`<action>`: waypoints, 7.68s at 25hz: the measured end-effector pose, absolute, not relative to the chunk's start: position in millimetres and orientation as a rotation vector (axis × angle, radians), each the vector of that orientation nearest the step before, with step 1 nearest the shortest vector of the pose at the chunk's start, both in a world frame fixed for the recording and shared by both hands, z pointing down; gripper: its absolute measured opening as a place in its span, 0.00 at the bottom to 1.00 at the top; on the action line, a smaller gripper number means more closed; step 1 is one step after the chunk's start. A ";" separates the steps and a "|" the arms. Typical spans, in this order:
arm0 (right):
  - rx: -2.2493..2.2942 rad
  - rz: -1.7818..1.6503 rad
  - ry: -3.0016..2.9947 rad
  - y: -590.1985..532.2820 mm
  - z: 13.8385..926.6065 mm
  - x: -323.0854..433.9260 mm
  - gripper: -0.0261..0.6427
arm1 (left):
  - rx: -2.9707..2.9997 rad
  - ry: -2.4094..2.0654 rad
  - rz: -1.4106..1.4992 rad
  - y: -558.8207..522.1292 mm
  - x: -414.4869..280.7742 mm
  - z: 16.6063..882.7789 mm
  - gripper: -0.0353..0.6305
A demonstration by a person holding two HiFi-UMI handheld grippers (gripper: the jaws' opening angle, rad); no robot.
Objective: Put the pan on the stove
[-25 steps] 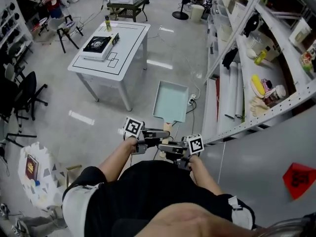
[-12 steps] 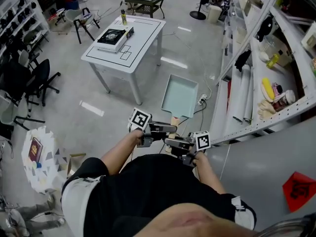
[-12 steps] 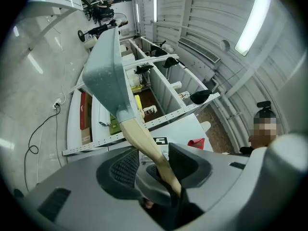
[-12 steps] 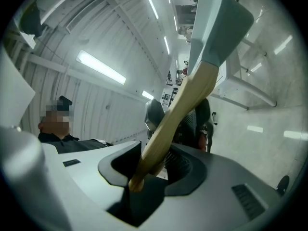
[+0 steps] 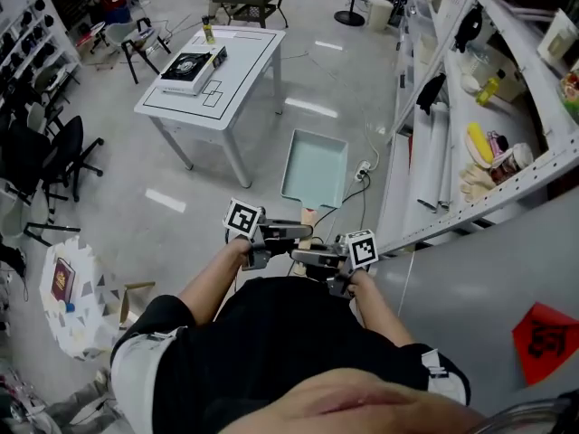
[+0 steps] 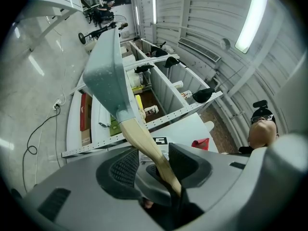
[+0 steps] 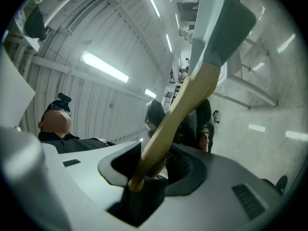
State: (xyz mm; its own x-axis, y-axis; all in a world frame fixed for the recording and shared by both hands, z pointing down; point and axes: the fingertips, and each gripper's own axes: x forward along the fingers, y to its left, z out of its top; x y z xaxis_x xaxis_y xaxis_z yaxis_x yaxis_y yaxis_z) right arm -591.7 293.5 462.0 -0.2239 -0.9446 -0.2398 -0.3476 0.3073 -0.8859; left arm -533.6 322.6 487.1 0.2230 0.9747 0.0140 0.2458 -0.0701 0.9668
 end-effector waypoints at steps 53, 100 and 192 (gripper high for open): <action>-1.165 -0.924 1.728 275.3 467.8 -299.6 0.29 | 1.645 1.350 0.882 299.4 -233.9 495.4 0.35; -1.059 -0.850 1.854 241.2 454.9 206.0 0.29 | 1.757 1.230 0.716 261.8 273.3 463.4 0.36; 0.146 -1.777 2.563 -276.3 593.6 78.0 0.30 | 1.859 0.070 -0.236 -339.7 116.5 599.4 0.35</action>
State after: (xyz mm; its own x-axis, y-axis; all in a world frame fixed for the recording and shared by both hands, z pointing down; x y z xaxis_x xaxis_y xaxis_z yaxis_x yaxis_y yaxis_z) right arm 78.0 -276.3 593.6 -0.9954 0.0658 -0.0695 0.0882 0.3477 -0.9334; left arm 116.5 -339.7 599.4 0.9775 -0.0721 -0.1980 0.1683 -0.2984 0.9395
